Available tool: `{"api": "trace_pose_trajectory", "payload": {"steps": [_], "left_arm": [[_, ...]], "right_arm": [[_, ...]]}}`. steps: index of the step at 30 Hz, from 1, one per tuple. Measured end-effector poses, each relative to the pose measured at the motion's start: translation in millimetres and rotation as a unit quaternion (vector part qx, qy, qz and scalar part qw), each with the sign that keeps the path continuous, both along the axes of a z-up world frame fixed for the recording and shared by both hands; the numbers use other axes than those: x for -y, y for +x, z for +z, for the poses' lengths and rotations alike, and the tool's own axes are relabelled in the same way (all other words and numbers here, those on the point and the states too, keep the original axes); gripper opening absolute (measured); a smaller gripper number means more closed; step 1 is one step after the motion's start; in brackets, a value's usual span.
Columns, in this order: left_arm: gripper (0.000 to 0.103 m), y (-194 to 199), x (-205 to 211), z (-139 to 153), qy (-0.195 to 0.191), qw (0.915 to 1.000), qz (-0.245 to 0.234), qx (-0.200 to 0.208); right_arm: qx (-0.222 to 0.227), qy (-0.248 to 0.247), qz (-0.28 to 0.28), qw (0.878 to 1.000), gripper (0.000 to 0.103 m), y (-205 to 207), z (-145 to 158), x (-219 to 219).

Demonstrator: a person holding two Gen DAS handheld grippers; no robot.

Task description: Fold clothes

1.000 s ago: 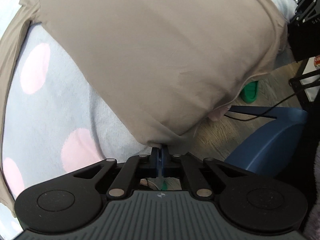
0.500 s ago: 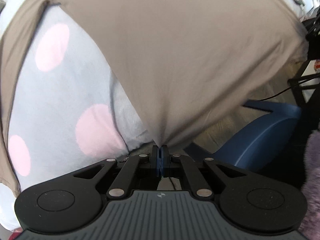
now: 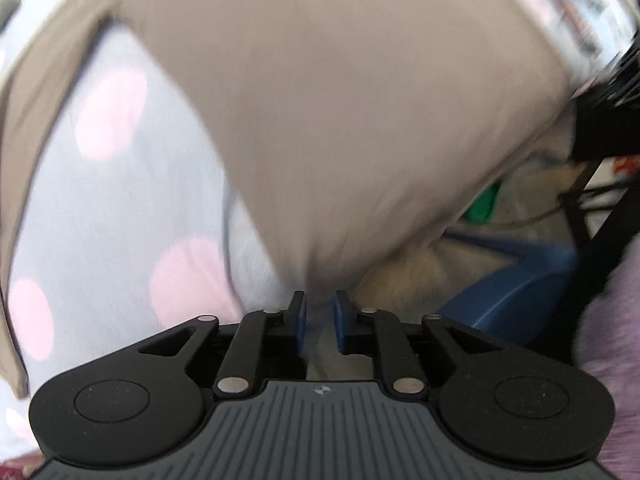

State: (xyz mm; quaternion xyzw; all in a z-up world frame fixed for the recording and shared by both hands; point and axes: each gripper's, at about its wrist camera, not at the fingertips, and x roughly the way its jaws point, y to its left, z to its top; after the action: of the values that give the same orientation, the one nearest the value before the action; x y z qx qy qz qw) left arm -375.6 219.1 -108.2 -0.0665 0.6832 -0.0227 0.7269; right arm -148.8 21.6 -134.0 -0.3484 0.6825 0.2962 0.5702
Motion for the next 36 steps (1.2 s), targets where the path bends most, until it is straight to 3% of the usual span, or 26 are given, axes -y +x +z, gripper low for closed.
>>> {"api": "trace_pose_trajectory", "payload": {"steps": [2,5,9,14,16,18,24,28,31,36], "left_arm": [[0.017,6,-5,12,-0.001,0.9994,0.009,0.034],[0.019,21,-17,28,0.01,0.9966,0.035,0.075],[0.019,42,-43,37,0.016,0.9881,0.103,0.113],[0.019,80,-80,51,0.024,0.9738,0.174,0.144],[0.019,92,-94,55,0.023,0.9717,0.182,0.149],[0.019,104,-107,60,0.021,0.9695,0.19,0.154],[0.019,122,-113,46,0.035,0.969,0.192,0.151],[0.019,125,-113,40,0.035,0.9698,0.196,0.141],[0.019,128,-113,35,0.033,0.9703,0.199,0.134],[0.019,137,-110,28,0.04,0.9726,0.19,0.129]], "right_arm": [[0.018,0.032,-0.046,0.998,0.024,17,16,9],[0.045,0.079,-0.115,0.989,0.026,44,40,23],[0.085,0.131,-0.24,0.958,0.031,95,65,61],[0.137,0.159,-0.394,0.895,0.032,142,80,112],[0.151,0.168,-0.45,0.864,0.032,159,84,132],[0.155,0.17,-0.489,0.842,0.032,167,76,152],[0.166,0.172,-0.596,0.766,0.032,189,51,212],[0.158,0.158,-0.65,0.726,0.032,203,29,248],[0.159,0.148,-0.671,0.708,0.032,206,27,260],[0.162,0.124,-0.675,0.709,0.03,225,11,259]]}}
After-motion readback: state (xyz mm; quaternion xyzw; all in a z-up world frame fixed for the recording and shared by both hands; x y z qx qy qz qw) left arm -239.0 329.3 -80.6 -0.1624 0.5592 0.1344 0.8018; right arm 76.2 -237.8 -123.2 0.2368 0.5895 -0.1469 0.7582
